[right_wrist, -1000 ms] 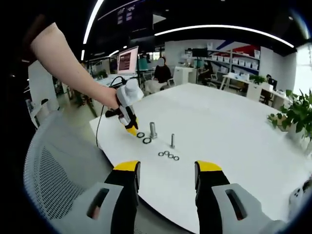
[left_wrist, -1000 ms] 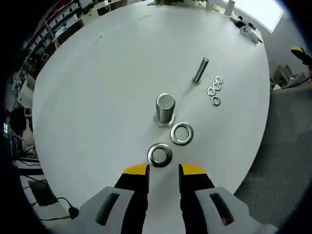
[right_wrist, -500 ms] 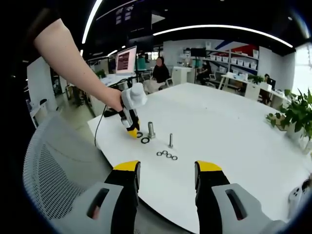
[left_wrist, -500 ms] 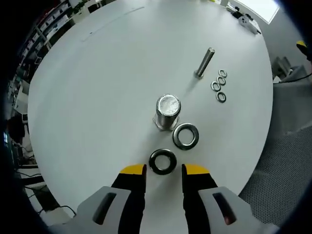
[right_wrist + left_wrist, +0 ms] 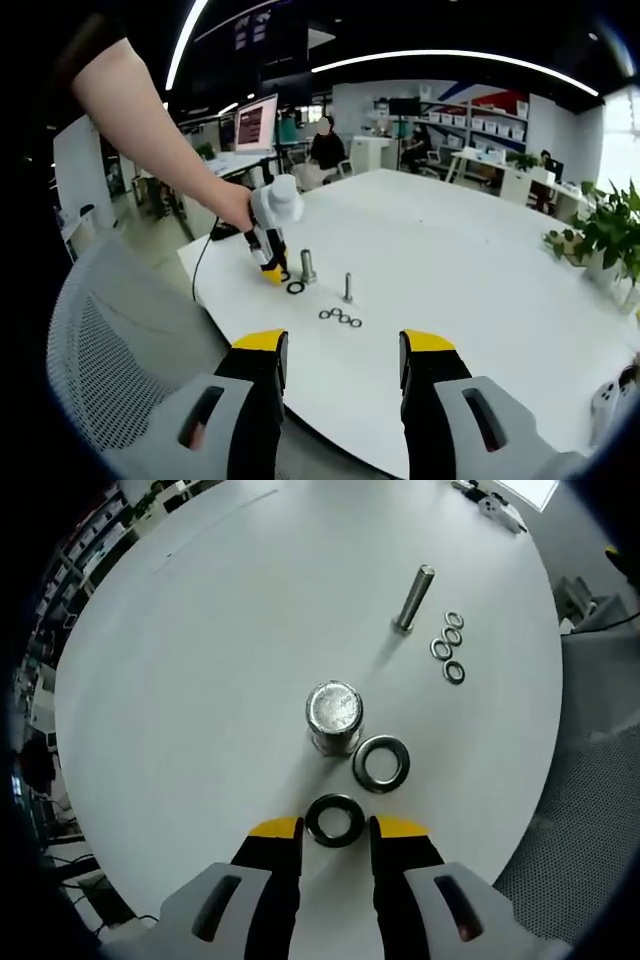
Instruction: Place the washer onto the threaded stud by aligning its center hole with the stud, sliding it down to the base, and recovering from edge contact or off-axis alignment until the washer reaches the visible bottom stop.
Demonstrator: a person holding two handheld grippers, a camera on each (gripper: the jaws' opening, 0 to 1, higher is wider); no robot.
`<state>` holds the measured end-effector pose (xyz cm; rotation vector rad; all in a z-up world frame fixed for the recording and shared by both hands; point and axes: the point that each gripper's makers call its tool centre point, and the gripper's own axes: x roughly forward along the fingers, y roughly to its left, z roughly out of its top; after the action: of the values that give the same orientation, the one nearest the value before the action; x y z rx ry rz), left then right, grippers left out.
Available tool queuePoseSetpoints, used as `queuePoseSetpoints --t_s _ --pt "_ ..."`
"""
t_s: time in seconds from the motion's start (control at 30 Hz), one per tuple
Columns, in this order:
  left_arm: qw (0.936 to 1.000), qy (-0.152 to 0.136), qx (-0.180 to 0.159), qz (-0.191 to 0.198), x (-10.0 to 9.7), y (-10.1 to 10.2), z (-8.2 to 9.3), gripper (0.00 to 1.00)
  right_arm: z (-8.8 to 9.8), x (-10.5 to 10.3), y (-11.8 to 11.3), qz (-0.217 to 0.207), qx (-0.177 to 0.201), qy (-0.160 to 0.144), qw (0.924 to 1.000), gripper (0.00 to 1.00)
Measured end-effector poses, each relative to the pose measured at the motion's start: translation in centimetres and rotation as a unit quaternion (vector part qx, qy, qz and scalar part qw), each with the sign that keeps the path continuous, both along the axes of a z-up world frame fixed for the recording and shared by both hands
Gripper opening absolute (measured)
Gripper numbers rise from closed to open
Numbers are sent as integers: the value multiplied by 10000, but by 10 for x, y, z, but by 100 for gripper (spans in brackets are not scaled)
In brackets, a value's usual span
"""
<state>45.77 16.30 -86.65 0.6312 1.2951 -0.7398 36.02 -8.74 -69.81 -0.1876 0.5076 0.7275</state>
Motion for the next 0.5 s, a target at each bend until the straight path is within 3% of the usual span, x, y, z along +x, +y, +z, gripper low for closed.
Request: queuePoseSetpoints --t_s 0.13,0.3,0.5 --pt "10000 42 69 -59 0 0 -1 26 0 0 0 -14 3 7 10000 47" --pt "9987 194 230 -410 -4 -1 -2 30 0 0 0 -9 -19 -10 10000 47" --pt "9984 271 294 -390 -2 -1 -1 30 0 1 -1 -30 -16 -18 10000 46"
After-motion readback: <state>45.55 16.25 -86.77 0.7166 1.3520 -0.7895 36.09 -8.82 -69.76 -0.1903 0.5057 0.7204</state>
